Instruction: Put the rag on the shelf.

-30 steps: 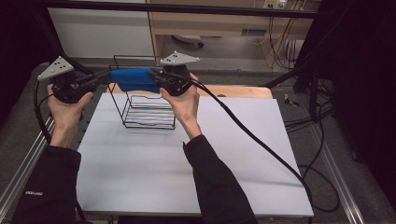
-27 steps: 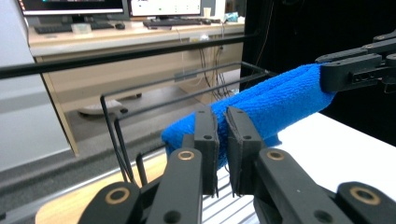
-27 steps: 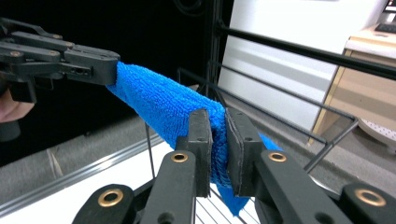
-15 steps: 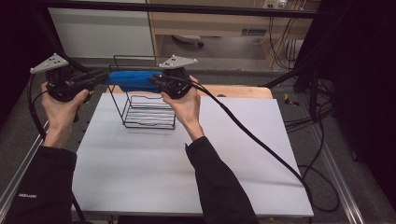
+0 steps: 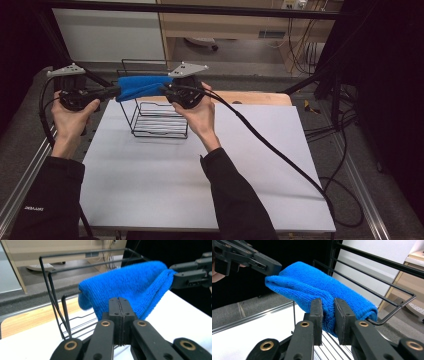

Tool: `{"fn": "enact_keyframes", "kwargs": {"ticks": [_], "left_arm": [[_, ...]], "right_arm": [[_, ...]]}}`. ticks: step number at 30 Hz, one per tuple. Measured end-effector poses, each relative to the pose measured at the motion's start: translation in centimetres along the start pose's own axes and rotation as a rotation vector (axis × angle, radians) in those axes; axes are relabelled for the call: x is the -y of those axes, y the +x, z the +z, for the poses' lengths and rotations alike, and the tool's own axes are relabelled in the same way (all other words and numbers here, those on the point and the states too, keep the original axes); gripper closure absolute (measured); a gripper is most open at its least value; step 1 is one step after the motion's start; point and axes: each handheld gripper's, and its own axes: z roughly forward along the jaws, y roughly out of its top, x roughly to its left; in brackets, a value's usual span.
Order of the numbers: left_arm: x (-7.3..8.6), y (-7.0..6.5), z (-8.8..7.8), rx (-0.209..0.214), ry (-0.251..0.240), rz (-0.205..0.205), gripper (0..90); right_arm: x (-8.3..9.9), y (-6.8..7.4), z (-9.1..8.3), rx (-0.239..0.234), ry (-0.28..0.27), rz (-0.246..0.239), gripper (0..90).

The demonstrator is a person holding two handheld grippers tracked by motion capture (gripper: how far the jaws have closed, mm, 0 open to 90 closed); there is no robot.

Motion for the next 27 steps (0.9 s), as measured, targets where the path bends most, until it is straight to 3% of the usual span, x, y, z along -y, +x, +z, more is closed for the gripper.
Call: {"fn": "enact_keyframes", "kwargs": {"ticks": [6,11,15,18,20,24,27], "left_arm": [[0.6,-0.1,0.6,-0.016,0.026,0.03,89.6],[1.0,-0.1,1.1,-0.036,0.026,0.046,89.7],[1.2,-0.2,1.6,-0.049,0.032,0.058,89.7],[1.4,-0.2,2.0,-0.054,0.035,0.066,89.8],[1.5,-0.3,2.2,-0.057,0.036,0.07,89.8],[1.8,-0.3,2.5,-0.06,0.028,0.074,89.8],[2.0,-0.3,2.6,-0.061,0.02,0.073,89.8]], "right_arm": [[0.2,0.1,0.2,-0.001,0.016,-0.01,74.6],[0.0,0.1,0.0,-0.012,0.007,-0.005,66.0],[-0.3,0.0,-0.3,-0.03,-0.034,0.034,55.8],[-0.5,-0.2,-0.4,-0.031,-0.053,0.058,55.3],[-0.6,-0.3,-0.4,-0.028,-0.05,0.068,58.4],[-0.1,-0.2,-0.1,-0.029,-0.004,0.079,76.1],[0.8,-0.4,0.4,-0.035,0.022,0.111,83.6]]}}
